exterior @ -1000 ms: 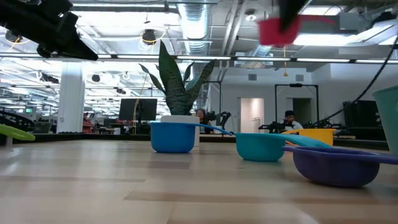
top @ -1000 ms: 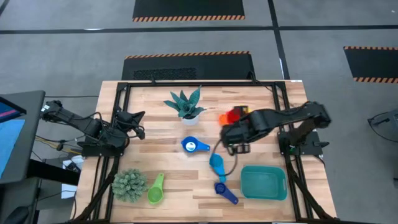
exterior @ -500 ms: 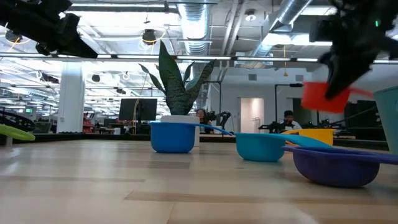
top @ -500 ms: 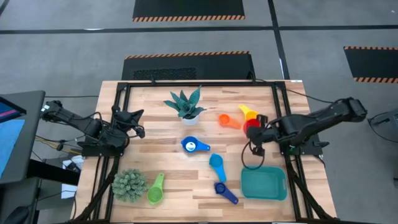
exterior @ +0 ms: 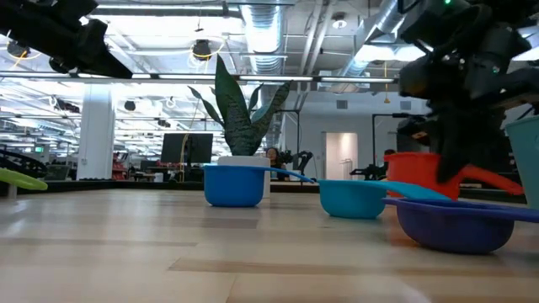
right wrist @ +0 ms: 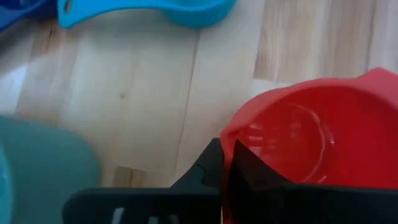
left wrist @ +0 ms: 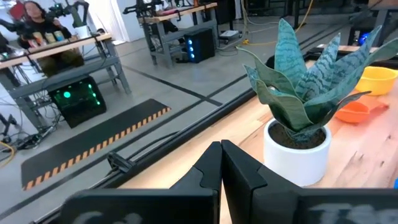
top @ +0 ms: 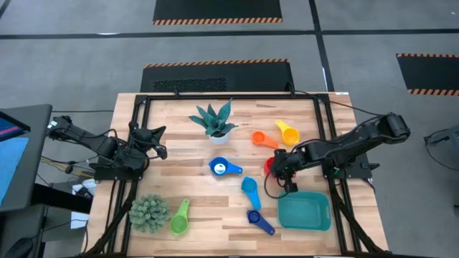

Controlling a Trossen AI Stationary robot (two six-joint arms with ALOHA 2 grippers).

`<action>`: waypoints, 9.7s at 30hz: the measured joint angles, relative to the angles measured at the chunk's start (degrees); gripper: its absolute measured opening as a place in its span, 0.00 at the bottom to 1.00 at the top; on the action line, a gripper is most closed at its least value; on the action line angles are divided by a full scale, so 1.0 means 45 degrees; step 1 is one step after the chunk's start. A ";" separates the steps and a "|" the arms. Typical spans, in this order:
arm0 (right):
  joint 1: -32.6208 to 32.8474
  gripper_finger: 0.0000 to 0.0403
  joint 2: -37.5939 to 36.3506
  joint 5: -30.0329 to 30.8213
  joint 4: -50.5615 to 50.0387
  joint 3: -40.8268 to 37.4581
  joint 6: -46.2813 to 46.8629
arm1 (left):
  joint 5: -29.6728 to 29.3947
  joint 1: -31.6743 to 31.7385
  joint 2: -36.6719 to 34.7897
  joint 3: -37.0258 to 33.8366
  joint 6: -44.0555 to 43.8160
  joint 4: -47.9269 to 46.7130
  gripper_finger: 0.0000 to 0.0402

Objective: Nest measuring cups in basket
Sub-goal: Move the orange measuring cup to the center right of the table, then stack the blue measuring cup on top of the red measuring cup, then move the green measuring cup to the center of the table

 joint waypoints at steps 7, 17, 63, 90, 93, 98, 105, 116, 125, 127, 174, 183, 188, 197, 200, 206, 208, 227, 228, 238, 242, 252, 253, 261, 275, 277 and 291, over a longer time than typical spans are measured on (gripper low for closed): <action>0.0295 0.10 0.0579 -0.0074 -0.0258 0.0775 0.0055 | -0.0187 -0.0005 -0.0005 -0.0005 0.0046 0.0053 0.00; 0.0493 0.13 0.0299 -0.0066 -0.2037 0.1675 0.1114 | -0.0174 0.0000 0.0000 -0.0005 0.0376 0.0185 0.00; -0.0985 0.39 0.8792 0.0894 -0.2684 1.2498 -0.5199 | -0.0085 -0.0002 -0.0004 -0.0010 0.0284 0.0282 0.00; -0.0684 0.36 1.0940 0.1309 -0.2804 1.2788 -0.4093 | 0.0302 -0.0005 0.0000 -0.0010 0.0284 0.0282 0.00; -0.0682 0.28 1.0868 0.1430 -0.2916 1.2817 -0.3873 | 0.0300 -0.0002 -0.0005 -0.0010 0.0284 0.0284 0.00; -0.0528 0.05 1.0690 0.1497 -0.4254 1.2812 -0.3518 | 0.0297 0.0000 0.0000 -0.0010 0.0284 0.0277 0.00; 0.0076 0.04 0.8964 0.3122 -0.6139 1.2801 -0.3099 | 0.0300 0.0000 -0.0009 -0.0010 0.0284 0.0278 0.00; 0.0895 0.04 0.4967 0.4348 -1.1794 1.2215 0.2235 | 0.0632 -0.0001 0.0000 -0.0010 -0.0093 0.0205 0.00; 0.2185 0.04 0.1411 0.5094 -0.9127 0.7053 0.5194 | 0.0833 -0.0003 0.0000 -0.0010 -0.0246 0.0177 0.00; 0.2290 0.04 0.0923 0.5113 -0.7947 0.5847 0.5559 | 0.0846 -0.0001 0.0003 -0.0010 -0.0274 0.0178 0.00; 0.2411 0.46 0.2474 0.2930 -0.5603 0.5073 0.5819 | 0.0666 -0.0005 -0.0005 -0.0010 -0.0290 0.0180 0.00; 0.2407 0.43 0.1547 0.4441 -0.7588 0.7549 0.3814 | 0.0671 -0.0005 0.0000 -0.0010 -0.0271 0.0175 0.00; 0.2211 0.40 0.0993 0.8058 -0.9525 0.7581 0.3679 | 0.0674 -0.0004 0.0000 -0.0010 -0.0207 0.0131 0.00; 0.0428 0.33 0.0722 1.2483 -1.2854 0.6836 0.9106 | 0.0671 -0.0005 -0.0003 -0.0010 -0.0154 0.0134 0.00; -0.0810 0.32 0.0741 1.2611 -1.2941 0.6279 0.9788 | 0.0667 -0.0005 0.0000 -0.0010 -0.0160 0.0137 0.00; -0.4092 0.29 0.0756 1.0574 -1.2971 0.5410 0.8199 | 0.0666 0.0000 -0.0001 -0.0010 -0.0168 0.0146 0.00; -0.5143 0.29 0.0742 0.9676 -1.2866 0.5220 0.6844 | 0.0666 -0.0003 -0.0003 -0.0010 -0.0168 0.0146 0.00; -0.8915 0.29 0.0742 0.2955 -0.9375 0.4866 -0.1547 | 0.4369 0.0000 0.0682 -0.0010 -0.0464 0.0425 0.00; -0.8889 0.29 0.0742 0.2950 -0.9561 0.4866 -0.1453 | 0.4957 0.0000 0.0965 -0.0010 -0.0319 0.0568 0.00; -0.8453 0.29 0.0742 0.2945 -1.0030 0.4866 -0.0229 | 0.8416 0.0000 0.6074 0.4473 0.1417 -0.0671 0.00; -0.8175 0.29 0.0742 0.2945 -1.0019 0.4866 -0.0181 | 1.0731 -0.0009 0.8796 0.6836 0.1173 -0.2877 0.00; -0.7373 0.29 0.0742 0.2950 -0.9393 0.4866 -0.0139 | 1.6655 -0.0659 1.4643 1.1283 0.1239 -0.6354 0.00; -0.7279 0.29 0.0742 0.2950 -0.9252 0.4871 -0.0139 | 1.6820 -0.0845 1.4928 1.1581 0.0955 -0.6201 0.00; -0.6530 0.29 0.0742 0.2955 -0.8918 0.4876 -0.0187 | 1.7893 -0.2501 1.7100 1.2687 -0.1908 -0.6189 0.00; -0.5646 0.29 0.0742 0.2965 -0.8986 0.4876 -0.0178 | 1.7707 -0.3333 1.8646 1.2682 -0.3495 -0.6007 0.00; -0.5547 0.29 0.0742 0.2965 -0.9001 0.4876 -0.0182 | 1.7747 -0.3139 1.8834 1.2667 -0.3107 -0.6285 0.00; -0.5321 0.29 0.0742 0.2965 -0.9769 0.4876 -0.0056 | 1.2814 -0.0024 1.9336 1.4535 0.2345 -0.6441 0.00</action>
